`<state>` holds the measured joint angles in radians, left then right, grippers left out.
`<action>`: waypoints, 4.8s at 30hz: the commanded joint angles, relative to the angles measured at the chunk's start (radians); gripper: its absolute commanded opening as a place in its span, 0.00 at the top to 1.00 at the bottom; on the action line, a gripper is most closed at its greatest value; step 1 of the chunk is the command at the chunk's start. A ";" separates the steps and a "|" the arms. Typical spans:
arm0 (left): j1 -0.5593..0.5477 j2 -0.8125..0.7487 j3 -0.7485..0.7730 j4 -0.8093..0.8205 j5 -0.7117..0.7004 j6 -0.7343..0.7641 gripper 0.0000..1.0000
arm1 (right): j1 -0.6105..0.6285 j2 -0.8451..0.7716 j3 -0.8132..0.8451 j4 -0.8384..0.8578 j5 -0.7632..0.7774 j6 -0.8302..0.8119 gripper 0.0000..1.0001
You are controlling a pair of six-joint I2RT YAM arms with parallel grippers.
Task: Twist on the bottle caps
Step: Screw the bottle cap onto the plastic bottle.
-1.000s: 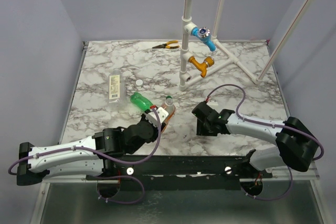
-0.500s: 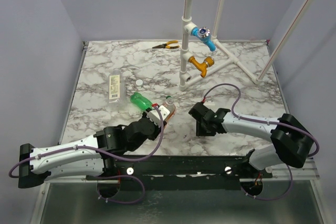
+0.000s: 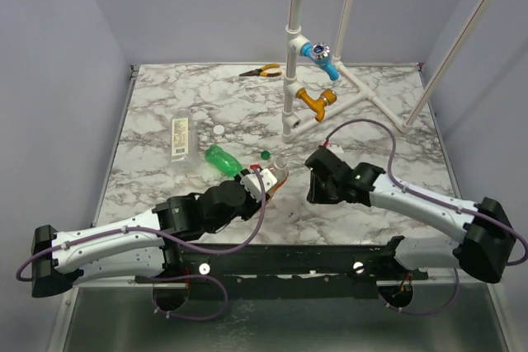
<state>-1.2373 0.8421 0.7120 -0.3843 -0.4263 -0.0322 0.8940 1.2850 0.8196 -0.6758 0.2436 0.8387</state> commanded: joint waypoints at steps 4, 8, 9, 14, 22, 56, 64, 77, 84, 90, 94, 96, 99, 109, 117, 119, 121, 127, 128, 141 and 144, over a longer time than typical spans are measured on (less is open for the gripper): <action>0.015 0.025 -0.031 0.135 0.122 0.134 0.72 | -0.100 -0.166 0.205 -0.116 -0.132 -0.131 0.67; 0.024 0.027 -0.056 0.174 0.148 0.176 0.72 | -0.135 -0.206 0.303 -0.178 -0.178 -0.172 0.67; 0.024 0.023 -0.062 0.182 0.149 0.186 0.72 | -0.136 -0.208 0.331 -0.193 -0.187 -0.176 0.68; 0.025 0.011 -0.086 0.219 0.172 0.252 0.72 | -0.135 -0.209 0.431 -0.222 -0.276 -0.209 0.69; 0.026 0.042 -0.094 0.261 0.173 0.317 0.73 | -0.135 -0.177 0.489 -0.204 -0.407 -0.230 0.70; 0.044 0.158 -0.071 0.431 0.180 0.241 0.87 | -0.135 -0.109 0.517 -0.241 -0.411 -0.221 0.71; 0.045 0.203 -0.079 0.561 0.131 0.229 1.00 | -0.135 -0.079 0.527 -0.299 -0.390 -0.244 0.71; 0.044 0.229 -0.155 0.828 0.085 0.286 1.00 | -0.135 -0.016 0.560 -0.380 -0.392 -0.249 0.71; 0.043 0.273 -0.147 0.855 0.077 0.252 1.00 | -0.136 0.010 0.551 -0.347 -0.350 -0.215 0.71; 0.042 0.309 -0.164 0.933 0.063 0.220 1.00 | -0.136 0.018 0.540 -0.332 -0.305 -0.197 0.71; 0.044 0.330 -0.165 0.973 0.055 0.211 1.00 | -0.135 0.019 0.530 -0.318 -0.288 -0.185 0.71; 0.044 0.341 -0.160 0.984 0.054 0.208 1.00 | -0.135 0.023 0.523 -0.312 -0.291 -0.184 0.71; 0.044 0.351 -0.162 0.998 0.067 0.206 1.00 | -0.135 0.028 0.514 -0.313 -0.299 -0.179 0.71; 0.044 0.361 -0.179 1.063 0.043 0.186 1.00 | -0.135 0.034 0.512 -0.311 -0.296 -0.160 0.70; 0.044 0.368 -0.198 1.110 0.028 0.173 1.00 | -0.135 0.056 0.525 -0.308 -0.279 -0.139 0.70; 0.044 0.370 -0.203 1.124 0.023 0.172 1.00 | -0.135 0.061 0.529 -0.302 -0.280 -0.134 0.70; 0.044 0.374 -0.207 1.137 0.015 0.171 1.00 | -0.136 0.063 0.533 -0.298 -0.278 -0.129 0.70; 0.044 0.391 -0.217 1.177 -0.011 0.161 1.00 | -0.135 0.075 0.551 -0.290 -0.276 -0.119 0.69; 0.044 0.393 -0.222 1.187 -0.013 0.161 1.00 | -0.135 0.076 0.554 -0.286 -0.279 -0.119 0.68; 0.044 0.338 -0.272 1.269 0.049 0.189 1.00 | -0.135 0.089 0.643 -0.323 -0.368 -0.148 0.67; 0.044 0.332 -0.279 1.280 0.051 0.192 1.00 | -0.135 0.095 0.656 -0.332 -0.376 -0.159 0.67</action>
<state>-1.1954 1.2156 0.4232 0.7033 -0.4110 0.1505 0.7422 1.3453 1.4631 -0.9234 -0.0105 0.6876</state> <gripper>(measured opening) 0.432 0.333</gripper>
